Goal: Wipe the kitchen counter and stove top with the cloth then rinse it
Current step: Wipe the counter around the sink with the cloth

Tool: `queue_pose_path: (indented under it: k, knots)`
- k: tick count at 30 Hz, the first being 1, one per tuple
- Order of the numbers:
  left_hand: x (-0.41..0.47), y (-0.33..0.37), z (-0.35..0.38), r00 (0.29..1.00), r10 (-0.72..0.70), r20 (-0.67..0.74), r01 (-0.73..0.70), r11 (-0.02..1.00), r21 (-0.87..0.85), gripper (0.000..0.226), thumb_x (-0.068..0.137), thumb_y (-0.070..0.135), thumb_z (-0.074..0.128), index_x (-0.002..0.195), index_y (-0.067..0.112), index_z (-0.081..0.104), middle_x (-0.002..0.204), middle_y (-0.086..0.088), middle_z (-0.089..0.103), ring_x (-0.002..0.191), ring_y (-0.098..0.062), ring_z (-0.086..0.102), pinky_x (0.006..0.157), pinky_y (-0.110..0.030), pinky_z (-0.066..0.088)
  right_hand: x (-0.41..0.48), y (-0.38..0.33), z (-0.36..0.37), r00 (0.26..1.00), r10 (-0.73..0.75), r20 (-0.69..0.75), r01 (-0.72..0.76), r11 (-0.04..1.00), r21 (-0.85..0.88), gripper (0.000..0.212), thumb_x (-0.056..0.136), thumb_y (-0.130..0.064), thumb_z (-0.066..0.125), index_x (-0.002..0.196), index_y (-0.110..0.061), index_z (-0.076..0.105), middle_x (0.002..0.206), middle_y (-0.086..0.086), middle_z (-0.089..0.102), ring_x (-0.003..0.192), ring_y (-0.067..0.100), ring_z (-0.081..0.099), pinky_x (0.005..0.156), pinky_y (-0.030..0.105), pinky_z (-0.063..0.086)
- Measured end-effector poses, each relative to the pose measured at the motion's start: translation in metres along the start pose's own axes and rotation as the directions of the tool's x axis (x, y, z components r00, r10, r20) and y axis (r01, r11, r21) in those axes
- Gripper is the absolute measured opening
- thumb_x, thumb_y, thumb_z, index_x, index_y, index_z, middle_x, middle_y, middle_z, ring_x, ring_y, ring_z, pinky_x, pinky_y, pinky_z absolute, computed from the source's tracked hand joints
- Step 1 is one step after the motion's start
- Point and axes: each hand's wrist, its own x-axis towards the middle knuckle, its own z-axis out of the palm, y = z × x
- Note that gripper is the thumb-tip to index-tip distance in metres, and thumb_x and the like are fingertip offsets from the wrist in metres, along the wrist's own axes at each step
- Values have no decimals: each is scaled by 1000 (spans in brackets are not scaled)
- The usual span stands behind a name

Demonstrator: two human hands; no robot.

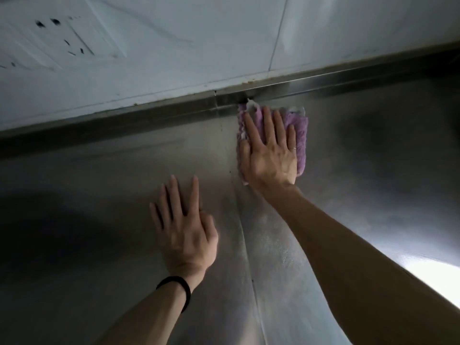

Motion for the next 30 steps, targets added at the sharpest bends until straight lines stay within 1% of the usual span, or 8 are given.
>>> queue_pose_path:
  k: [2, 8, 12, 14, 17, 20, 23, 30]
  knots:
    - [0, -1, -2, 1000, 8, 17, -8, 1000, 11, 80, 86, 36, 37, 165, 29, 24, 173, -14, 19, 158, -39, 22, 127, -61, 16, -8, -13, 5, 1000, -2, 15, 2, 1000, 8, 60, 110, -47, 17, 166, -33, -1, 174, 6, -8, 160, 25, -13, 129, 50, -7]
    - [-3, -1, -3, 997, 2, 78, -9, 997, 80, 76, 91, 38, 51, 160, 13, 36, 171, -20, 22, 157, -42, 24, 124, -64, 22, -56, -64, 30, 916, -367, 162, 367, 930, 34, 62, 109, -52, 12, 166, -32, -2, 172, 3, -16, 158, 25, -20, 127, 49, -14]
    - [-2, -1, -5, 1000, 5, 12, -5, 999, 32, 73, 90, 36, 39, 160, 15, 39, 169, -19, 27, 155, -42, 29, 123, -65, 24, -29, -40, 17, 852, -495, 170, 508, 860, -39, 65, 108, -54, 17, 165, -33, -4, 174, 5, -12, 159, 24, -15, 126, 46, -17]
    - [-1, 1, -5, 1000, 3, 0, -3, 1000, 28, 78, 85, 37, 38, 161, 18, 37, 169, -17, 28, 154, -41, 31, 122, -64, 25, -8, -14, 5, 894, -433, 116, 439, 898, -34, 61, 109, -53, 13, 165, -36, -3, 174, 7, -8, 160, 25, -12, 125, 44, -19]
    - [2, 3, -6, 1000, 0, -21, 0, 1000, 11, 79, 85, 36, 36, 161, 18, 36, 169, -18, 29, 152, -42, 33, 121, -65, 27, 19, 54, -21, 987, -161, 3, 161, 986, -39, 56, 109, -54, 15, 163, -44, 6, 173, 13, 5, 161, 31, 3, 128, 45, -6]
    - [2, 4, -7, 1000, -7, -20, 7, 1000, 19, 80, 84, 36, 35, 162, 18, 35, 169, -18, 29, 152, -43, 32, 122, -64, 26, 25, 145, -49, 997, 64, -39, -67, 992, -108, 55, 107, -57, 14, 162, -49, 9, 171, 12, 13, 157, 34, 19, 130, 50, 7]
    - [1, 7, -8, 999, -18, -27, 18, 1000, -2, 80, 82, 36, 36, 161, 18, 38, 168, -18, 30, 152, -44, 33, 122, -64, 25, 24, 196, -62, 984, 167, -54, -170, 984, -50, 56, 108, -56, 16, 163, -44, 13, 172, 14, 13, 157, 38, 19, 130, 50, 10]
    - [1, 8, -9, 1000, -14, 9, 14, 1000, -27, 78, 87, 35, 34, 163, 21, 31, 170, -17, 25, 155, -43, 26, 126, -62, 19, -8, 112, -33, 978, 158, -134, -164, 986, -39, 61, 108, -49, 17, 166, -33, 7, 175, 6, 6, 161, 28, 1, 129, 51, 2]
